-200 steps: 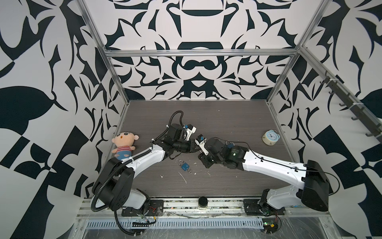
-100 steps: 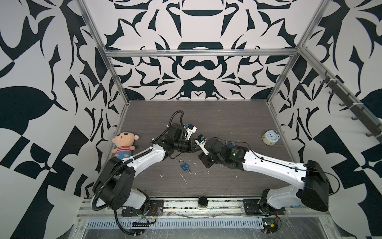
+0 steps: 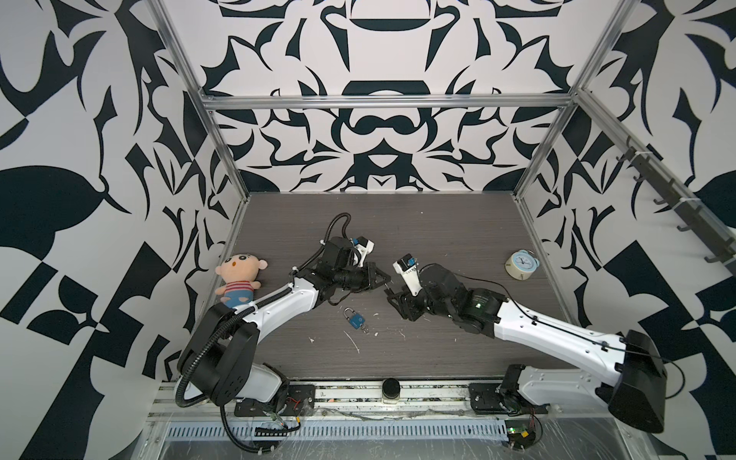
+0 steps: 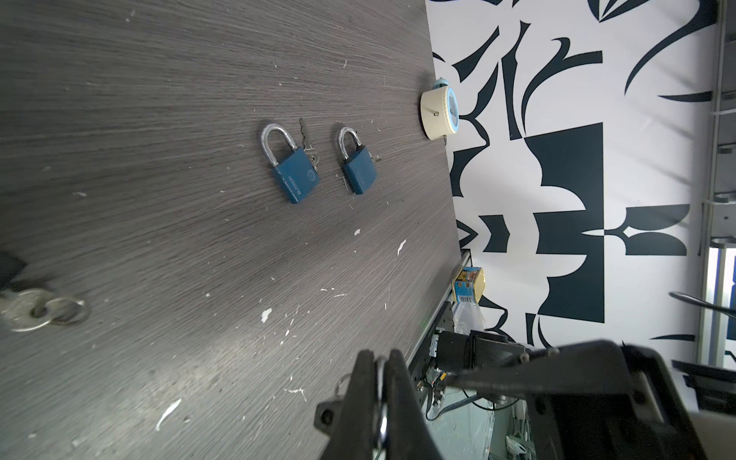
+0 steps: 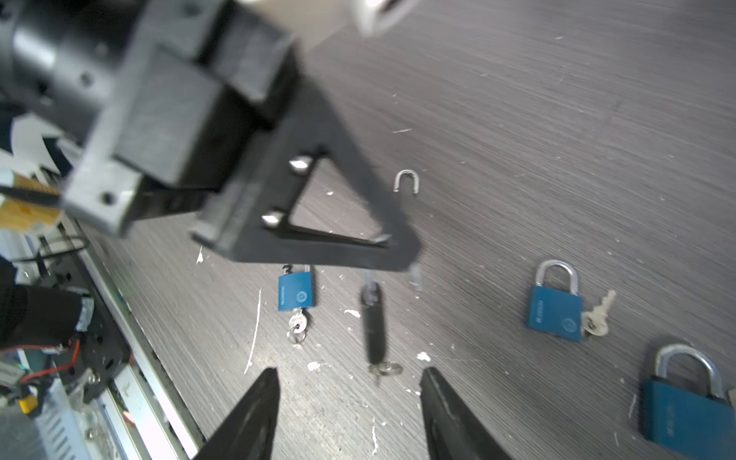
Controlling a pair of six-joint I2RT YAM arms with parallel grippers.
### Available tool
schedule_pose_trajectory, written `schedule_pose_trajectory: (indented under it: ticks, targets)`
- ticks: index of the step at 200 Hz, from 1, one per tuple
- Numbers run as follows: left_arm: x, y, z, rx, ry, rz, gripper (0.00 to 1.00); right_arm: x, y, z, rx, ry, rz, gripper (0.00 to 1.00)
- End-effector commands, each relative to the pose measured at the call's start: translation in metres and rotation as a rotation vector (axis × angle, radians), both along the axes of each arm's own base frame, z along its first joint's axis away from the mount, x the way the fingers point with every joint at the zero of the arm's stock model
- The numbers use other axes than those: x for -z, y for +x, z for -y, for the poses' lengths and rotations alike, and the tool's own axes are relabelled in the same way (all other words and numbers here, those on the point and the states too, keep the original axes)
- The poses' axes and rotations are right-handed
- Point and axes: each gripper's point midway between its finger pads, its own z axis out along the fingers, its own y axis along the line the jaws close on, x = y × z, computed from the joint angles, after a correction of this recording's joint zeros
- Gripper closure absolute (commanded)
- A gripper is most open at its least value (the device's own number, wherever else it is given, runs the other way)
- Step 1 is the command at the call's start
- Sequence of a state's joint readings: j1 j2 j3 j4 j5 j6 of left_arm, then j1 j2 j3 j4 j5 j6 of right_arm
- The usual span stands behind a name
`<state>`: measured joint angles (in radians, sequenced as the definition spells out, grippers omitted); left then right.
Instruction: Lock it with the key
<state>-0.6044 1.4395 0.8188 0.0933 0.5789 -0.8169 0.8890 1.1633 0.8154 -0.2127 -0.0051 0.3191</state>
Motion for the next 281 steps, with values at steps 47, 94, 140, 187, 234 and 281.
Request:
schedule_pose_trajectory:
  ticks: [47,94,140,187,234,281]
  targets:
    - [-0.041,0.009,0.004,-0.053,-0.077,0.005,1.0,-0.019,0.01,0.01,-0.037,0.21,0.092,0.5]
    - [-0.05,0.009,0.007,-0.058,-0.101,-0.014,1.0,-0.015,0.013,-0.005,-0.084,0.22,0.074,0.5]
    - [-0.057,0.008,0.011,-0.05,-0.14,-0.026,1.0,-0.021,0.021,-0.013,-0.091,0.234,0.1,0.54]
    - [-0.058,0.007,0.01,-0.05,-0.142,-0.027,1.0,-0.026,0.027,-0.018,-0.089,0.243,0.116,0.59]
    - [-0.063,0.006,0.009,-0.05,-0.149,-0.018,1.0,-0.025,0.029,-0.021,-0.091,0.246,0.113,0.67]
    - [-0.065,0.004,0.008,-0.049,-0.153,-0.011,1.0,-0.027,0.032,-0.019,-0.074,0.248,0.123,1.0]
